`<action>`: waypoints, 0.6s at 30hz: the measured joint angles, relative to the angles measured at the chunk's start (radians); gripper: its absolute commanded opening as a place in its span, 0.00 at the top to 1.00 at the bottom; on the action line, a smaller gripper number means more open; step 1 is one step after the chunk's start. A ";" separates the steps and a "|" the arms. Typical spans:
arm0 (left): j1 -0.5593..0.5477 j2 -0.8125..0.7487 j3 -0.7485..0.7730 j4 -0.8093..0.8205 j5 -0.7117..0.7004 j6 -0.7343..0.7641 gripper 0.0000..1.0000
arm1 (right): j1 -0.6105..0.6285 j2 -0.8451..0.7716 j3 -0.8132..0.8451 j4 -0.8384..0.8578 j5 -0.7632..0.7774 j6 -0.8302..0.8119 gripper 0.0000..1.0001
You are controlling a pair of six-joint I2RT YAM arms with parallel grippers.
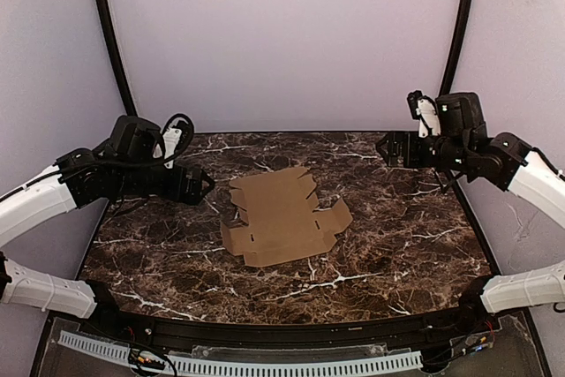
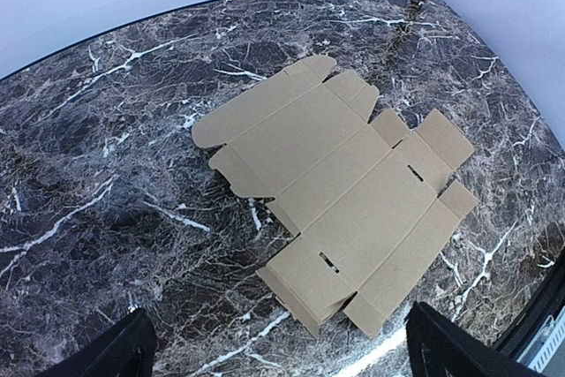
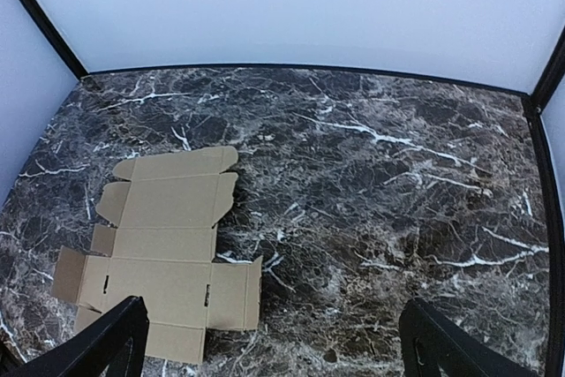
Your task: Fold the paper box
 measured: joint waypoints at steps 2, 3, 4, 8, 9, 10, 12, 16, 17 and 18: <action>0.000 -0.002 0.000 0.000 0.000 0.003 0.00 | 0.000 0.014 0.014 -0.029 0.026 0.021 0.01; 0.000 -0.003 0.000 0.001 0.000 0.005 0.00 | 0.000 0.022 0.015 -0.032 0.040 0.026 0.01; 0.000 -0.006 0.000 0.001 0.000 0.008 0.00 | 0.000 0.025 0.015 -0.035 0.047 0.024 0.01; 0.000 -0.021 -0.006 0.017 -0.002 0.018 0.00 | 0.001 0.005 -0.019 -0.025 0.040 -0.019 0.01; 0.000 -0.024 -0.009 0.022 -0.002 0.020 0.00 | 0.001 -0.004 -0.032 -0.023 0.035 -0.027 0.01; 0.000 -0.027 -0.013 0.027 -0.002 0.020 0.00 | 0.001 -0.013 -0.045 -0.023 0.030 -0.034 0.01; 0.000 -0.032 -0.022 0.036 -0.003 0.023 0.00 | 0.001 -0.017 -0.056 -0.024 0.018 -0.050 0.01; 0.000 -0.040 -0.035 0.045 -0.006 0.025 0.00 | 0.001 -0.015 -0.066 -0.020 -0.023 -0.069 0.01; 0.000 -0.043 -0.036 0.046 -0.007 0.026 0.00 | 0.001 -0.016 -0.069 -0.019 -0.031 -0.069 0.01; 0.000 -0.047 -0.037 0.046 -0.008 0.027 0.00 | 0.001 -0.015 -0.076 -0.015 -0.041 -0.068 0.02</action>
